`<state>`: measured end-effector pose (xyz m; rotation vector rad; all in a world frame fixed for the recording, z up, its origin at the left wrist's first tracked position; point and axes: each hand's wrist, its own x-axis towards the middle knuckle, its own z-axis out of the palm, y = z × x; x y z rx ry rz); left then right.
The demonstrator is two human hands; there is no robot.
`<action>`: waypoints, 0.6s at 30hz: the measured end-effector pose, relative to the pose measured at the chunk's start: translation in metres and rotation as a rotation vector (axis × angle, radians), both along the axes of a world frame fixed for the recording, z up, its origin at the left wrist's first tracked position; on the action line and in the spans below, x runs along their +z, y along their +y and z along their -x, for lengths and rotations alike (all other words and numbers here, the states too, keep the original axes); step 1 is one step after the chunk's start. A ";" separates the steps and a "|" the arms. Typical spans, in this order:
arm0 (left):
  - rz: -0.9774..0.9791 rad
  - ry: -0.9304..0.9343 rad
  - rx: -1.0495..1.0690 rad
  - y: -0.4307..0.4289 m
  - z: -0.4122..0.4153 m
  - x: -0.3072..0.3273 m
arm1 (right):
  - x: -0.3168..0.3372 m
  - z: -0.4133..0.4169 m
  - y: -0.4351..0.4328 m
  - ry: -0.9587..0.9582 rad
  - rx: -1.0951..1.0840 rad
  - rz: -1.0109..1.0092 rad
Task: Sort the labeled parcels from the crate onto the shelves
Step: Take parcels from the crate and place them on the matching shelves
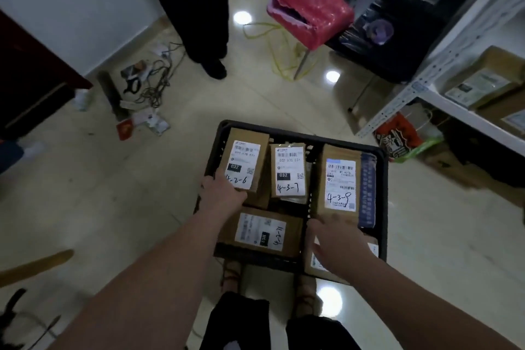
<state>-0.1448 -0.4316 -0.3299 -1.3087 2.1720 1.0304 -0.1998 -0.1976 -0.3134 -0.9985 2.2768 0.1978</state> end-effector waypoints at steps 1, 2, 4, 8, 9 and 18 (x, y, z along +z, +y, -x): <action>0.018 -0.014 -0.053 -0.004 0.009 -0.008 | -0.002 -0.003 -0.002 0.013 -0.029 -0.016; 0.039 -0.019 -0.113 -0.007 0.017 -0.015 | -0.005 -0.006 -0.004 0.026 -0.053 -0.015; 0.053 -0.043 -0.216 -0.013 0.032 -0.032 | -0.014 -0.011 -0.011 0.016 -0.103 -0.094; 0.030 -0.146 -0.287 -0.016 0.056 -0.066 | -0.044 -0.021 -0.022 -0.041 -0.149 -0.227; 0.038 -0.175 -0.308 -0.014 0.058 -0.072 | -0.047 -0.025 -0.026 -0.054 -0.150 -0.242; 0.119 -0.231 -0.191 -0.015 0.070 -0.095 | -0.056 -0.030 -0.028 0.024 -0.159 -0.286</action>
